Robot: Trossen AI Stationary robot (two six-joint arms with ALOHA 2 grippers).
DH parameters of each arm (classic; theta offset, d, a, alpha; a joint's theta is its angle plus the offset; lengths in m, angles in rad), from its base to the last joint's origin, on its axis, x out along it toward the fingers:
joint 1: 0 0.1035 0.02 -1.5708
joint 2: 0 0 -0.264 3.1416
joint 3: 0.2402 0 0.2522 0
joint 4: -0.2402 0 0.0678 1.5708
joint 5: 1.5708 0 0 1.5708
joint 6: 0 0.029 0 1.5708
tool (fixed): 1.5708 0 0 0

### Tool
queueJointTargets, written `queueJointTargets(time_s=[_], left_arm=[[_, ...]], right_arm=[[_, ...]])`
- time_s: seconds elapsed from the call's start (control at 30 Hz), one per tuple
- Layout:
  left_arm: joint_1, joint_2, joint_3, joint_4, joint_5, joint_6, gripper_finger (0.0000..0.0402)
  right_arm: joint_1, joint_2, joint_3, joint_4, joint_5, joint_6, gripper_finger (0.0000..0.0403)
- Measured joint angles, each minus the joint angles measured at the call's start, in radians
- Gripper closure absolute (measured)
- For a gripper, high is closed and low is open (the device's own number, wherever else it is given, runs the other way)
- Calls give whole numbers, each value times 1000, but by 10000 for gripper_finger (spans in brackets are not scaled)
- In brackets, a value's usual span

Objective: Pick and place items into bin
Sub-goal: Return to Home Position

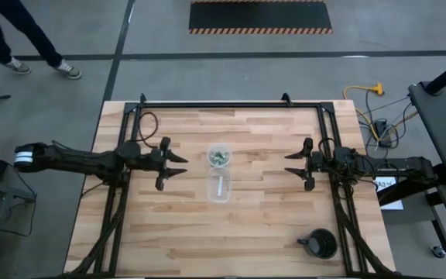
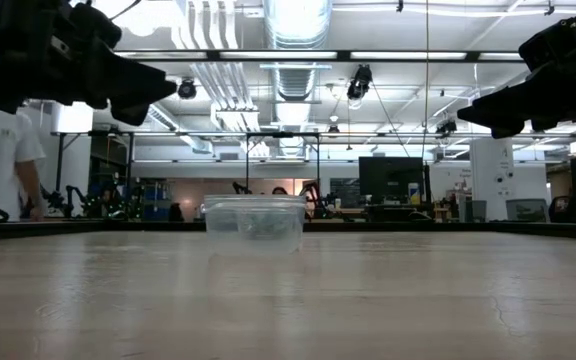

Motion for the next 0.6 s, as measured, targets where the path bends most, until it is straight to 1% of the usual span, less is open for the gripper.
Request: queueJointTargets(time_s=[0.1,0.33,0.5,0.6], left_arm=[[4,-62,-27,-6,0,-1,269],[6,-182,-30,-127,0,-13,269],[6,-238,-30,-138,-5,-28,269],[6,-263,-31,-183,-5,-29,269]], right_arm=[[0,0,0,0,0,0,207],[0,0,0,0,0,0,207],[0,0,0,0,0,0,206],[0,0,0,0,0,0,207]])
